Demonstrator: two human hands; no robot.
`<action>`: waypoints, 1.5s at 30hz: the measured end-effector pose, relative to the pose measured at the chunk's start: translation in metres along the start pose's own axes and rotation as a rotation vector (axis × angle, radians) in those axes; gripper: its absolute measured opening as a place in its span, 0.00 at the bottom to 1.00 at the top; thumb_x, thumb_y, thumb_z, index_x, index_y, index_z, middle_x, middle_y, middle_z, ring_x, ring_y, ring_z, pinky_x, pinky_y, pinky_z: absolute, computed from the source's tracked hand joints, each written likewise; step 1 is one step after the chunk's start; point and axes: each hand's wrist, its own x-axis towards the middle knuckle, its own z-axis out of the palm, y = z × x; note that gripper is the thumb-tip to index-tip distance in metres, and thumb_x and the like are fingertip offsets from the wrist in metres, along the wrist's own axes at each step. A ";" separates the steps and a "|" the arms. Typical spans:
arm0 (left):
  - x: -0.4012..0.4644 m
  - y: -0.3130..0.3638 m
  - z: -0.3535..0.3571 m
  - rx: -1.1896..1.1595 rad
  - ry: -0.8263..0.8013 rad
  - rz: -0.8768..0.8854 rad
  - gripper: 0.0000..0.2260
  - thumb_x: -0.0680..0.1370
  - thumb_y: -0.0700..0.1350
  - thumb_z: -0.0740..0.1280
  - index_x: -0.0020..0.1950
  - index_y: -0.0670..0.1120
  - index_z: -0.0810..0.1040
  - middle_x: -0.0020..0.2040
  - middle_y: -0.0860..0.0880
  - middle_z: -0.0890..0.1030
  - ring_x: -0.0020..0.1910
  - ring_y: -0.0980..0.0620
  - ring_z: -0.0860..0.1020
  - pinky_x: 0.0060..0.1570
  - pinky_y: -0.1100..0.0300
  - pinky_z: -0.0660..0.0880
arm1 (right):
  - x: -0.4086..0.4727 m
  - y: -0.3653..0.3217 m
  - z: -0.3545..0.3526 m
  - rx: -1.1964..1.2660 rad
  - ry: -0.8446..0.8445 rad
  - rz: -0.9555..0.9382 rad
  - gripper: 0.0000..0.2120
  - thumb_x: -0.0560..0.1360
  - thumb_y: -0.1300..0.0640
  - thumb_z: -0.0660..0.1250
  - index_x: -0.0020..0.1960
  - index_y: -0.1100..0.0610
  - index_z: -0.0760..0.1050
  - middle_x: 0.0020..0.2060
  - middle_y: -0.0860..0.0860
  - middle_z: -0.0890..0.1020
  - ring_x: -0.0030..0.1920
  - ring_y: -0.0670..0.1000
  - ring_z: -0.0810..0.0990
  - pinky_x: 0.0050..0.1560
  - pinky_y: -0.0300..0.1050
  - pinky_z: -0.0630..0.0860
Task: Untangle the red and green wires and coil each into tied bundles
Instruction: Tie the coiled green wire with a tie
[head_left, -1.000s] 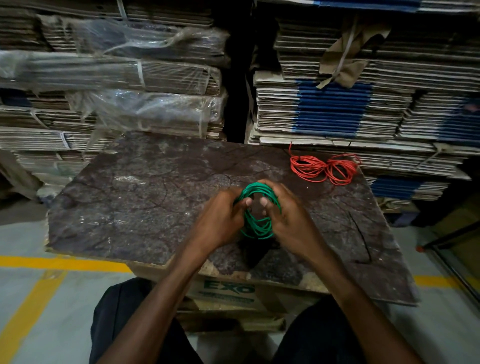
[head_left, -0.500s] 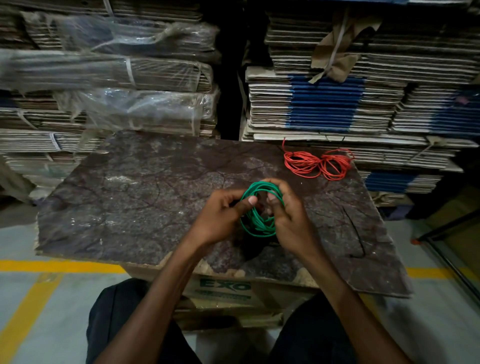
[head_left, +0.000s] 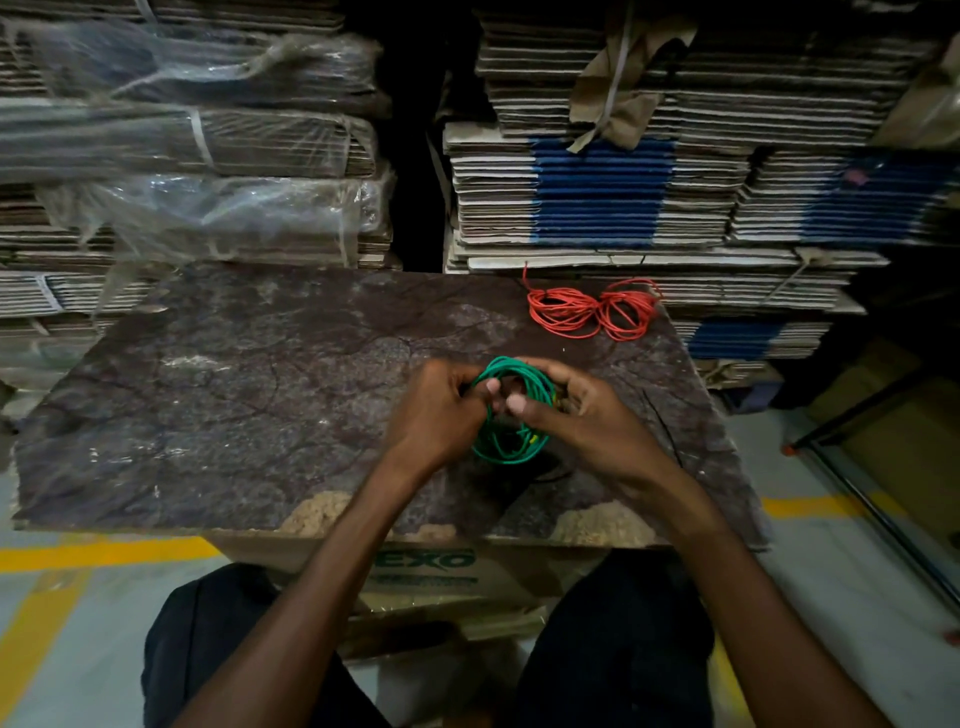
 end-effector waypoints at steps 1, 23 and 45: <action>0.001 0.002 0.003 0.028 -0.012 0.009 0.12 0.71 0.52 0.62 0.34 0.51 0.82 0.32 0.43 0.82 0.28 0.57 0.72 0.30 0.47 0.73 | -0.005 -0.003 -0.005 0.002 0.004 0.025 0.19 0.75 0.59 0.68 0.66 0.59 0.74 0.58 0.53 0.82 0.55 0.45 0.81 0.57 0.39 0.77; -0.015 0.013 0.024 0.145 -0.100 0.161 0.14 0.78 0.43 0.66 0.32 0.44 0.78 0.24 0.53 0.75 0.24 0.58 0.68 0.29 0.54 0.67 | -0.055 0.032 -0.107 -1.140 0.499 0.316 0.10 0.70 0.53 0.68 0.33 0.57 0.78 0.36 0.56 0.84 0.45 0.59 0.82 0.41 0.50 0.78; -0.021 0.009 -0.029 0.152 -0.124 0.270 0.15 0.76 0.50 0.60 0.45 0.41 0.81 0.36 0.42 0.81 0.36 0.44 0.78 0.36 0.45 0.74 | -0.010 -0.019 -0.044 -0.269 0.219 -0.098 0.07 0.80 0.61 0.63 0.50 0.56 0.81 0.39 0.46 0.80 0.39 0.39 0.75 0.32 0.36 0.75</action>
